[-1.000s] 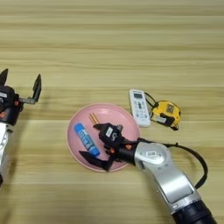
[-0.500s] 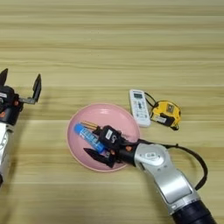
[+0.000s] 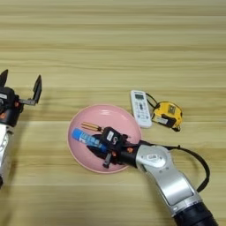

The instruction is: Move the objects on the table

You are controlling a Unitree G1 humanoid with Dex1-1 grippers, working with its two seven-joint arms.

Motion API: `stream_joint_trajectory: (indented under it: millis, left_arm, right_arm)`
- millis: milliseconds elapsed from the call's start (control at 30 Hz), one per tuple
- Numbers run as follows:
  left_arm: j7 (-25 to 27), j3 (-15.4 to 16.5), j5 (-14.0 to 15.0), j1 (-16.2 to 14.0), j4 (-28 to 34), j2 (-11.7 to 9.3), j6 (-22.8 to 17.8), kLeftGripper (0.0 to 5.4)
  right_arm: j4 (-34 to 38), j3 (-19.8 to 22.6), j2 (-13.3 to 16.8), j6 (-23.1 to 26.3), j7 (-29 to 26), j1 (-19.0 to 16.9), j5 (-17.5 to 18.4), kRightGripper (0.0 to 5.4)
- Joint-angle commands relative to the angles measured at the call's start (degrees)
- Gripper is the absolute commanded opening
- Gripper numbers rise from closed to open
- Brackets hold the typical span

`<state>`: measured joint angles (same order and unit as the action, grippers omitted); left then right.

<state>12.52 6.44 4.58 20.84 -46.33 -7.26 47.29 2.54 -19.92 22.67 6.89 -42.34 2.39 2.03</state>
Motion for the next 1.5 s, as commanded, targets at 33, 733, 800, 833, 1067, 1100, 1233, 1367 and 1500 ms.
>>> stream_joint_trajectory:
  millis: [33,733,800,833,1067,1100,1233,1367,1500]
  left_arm:
    - [-0.1,-0.3,-0.5,0.7,-0.6,0.1,0.4,5.40]
    - [1.1,-0.4,0.0,1.1,-1.0,0.2,0.6,5.40]
    - [1.2,-0.5,0.0,1.1,-1.0,0.2,0.6,5.40]
    - [1.2,-0.5,0.0,1.0,-0.9,0.2,0.6,5.40]
    - [3.4,-0.8,1.8,0.8,0.4,0.9,0.7,5.40]
    - [4.3,-0.8,2.4,0.7,0.8,1.1,0.7,5.40]
    - [13.1,-1.4,10.8,-1.0,6.4,3.2,-2.9,5.40]
    - [22.9,-1.7,20.7,-3.3,13.7,4.3,-10.1,5.40]
    - [29.9,-1.5,28.9,-5.6,20.8,4.7,-19.5,5.40]
  right_arm:
    - [-0.2,0.9,0.6,0.3,0.0,0.2,0.0,1.40]
    - [4.4,8.0,-1.5,-2.8,-0.2,1.5,7.6,1.40]
    - [4.6,8.5,-1.7,-3.5,-0.1,1.6,8.3,1.40]
    - [4.7,8.7,-1.8,-3.9,-0.1,1.7,8.7,1.40]
    - [6.5,10.3,-3.2,-6.2,-1.0,1.7,12.5,1.40]
    - [6.6,10.4,-3.3,-6.4,-1.0,1.7,12.8,1.40]
    - [6.3,10.7,-3.8,-6.9,-0.9,1.9,13.7,1.40]
    - [6.0,11.1,-4.5,-7.3,-0.8,2.2,14.3,1.40]
    - [5.7,11.4,-5.0,-7.6,-0.5,2.5,14.3,1.40]
